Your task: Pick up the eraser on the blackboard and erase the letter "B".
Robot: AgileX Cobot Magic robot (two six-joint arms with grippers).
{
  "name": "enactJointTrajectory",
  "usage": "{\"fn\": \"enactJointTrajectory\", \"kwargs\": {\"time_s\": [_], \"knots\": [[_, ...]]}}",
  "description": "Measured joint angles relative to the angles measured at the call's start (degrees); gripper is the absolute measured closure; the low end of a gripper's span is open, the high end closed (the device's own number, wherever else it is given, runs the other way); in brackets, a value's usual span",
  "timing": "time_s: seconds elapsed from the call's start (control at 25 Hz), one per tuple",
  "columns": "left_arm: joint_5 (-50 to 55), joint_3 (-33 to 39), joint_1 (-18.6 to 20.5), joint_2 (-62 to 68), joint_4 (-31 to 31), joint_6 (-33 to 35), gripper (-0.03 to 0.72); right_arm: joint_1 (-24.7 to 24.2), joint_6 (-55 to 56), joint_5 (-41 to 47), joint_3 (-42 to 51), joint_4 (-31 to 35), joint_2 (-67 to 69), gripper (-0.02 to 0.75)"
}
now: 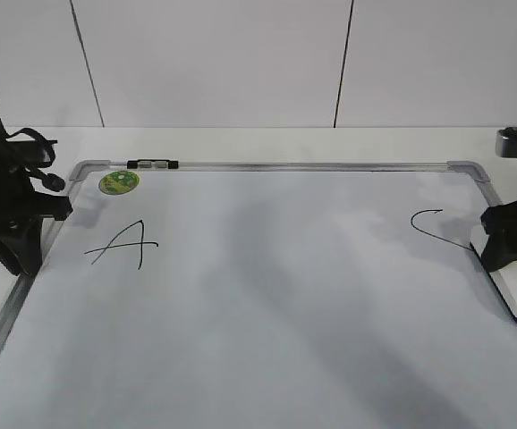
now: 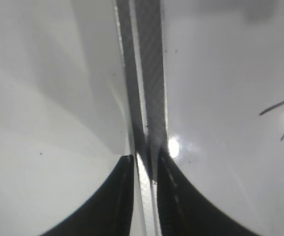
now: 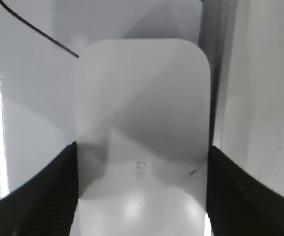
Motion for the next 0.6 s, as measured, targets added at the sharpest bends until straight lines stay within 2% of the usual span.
{"fn": "enactJointTrajectory", "kwargs": {"time_s": [0.6], "knots": [[0.0,0.0,0.0,0.0,0.0,0.0,0.557,0.0,0.0,0.0,0.0,-0.08,0.84,0.21]]}}
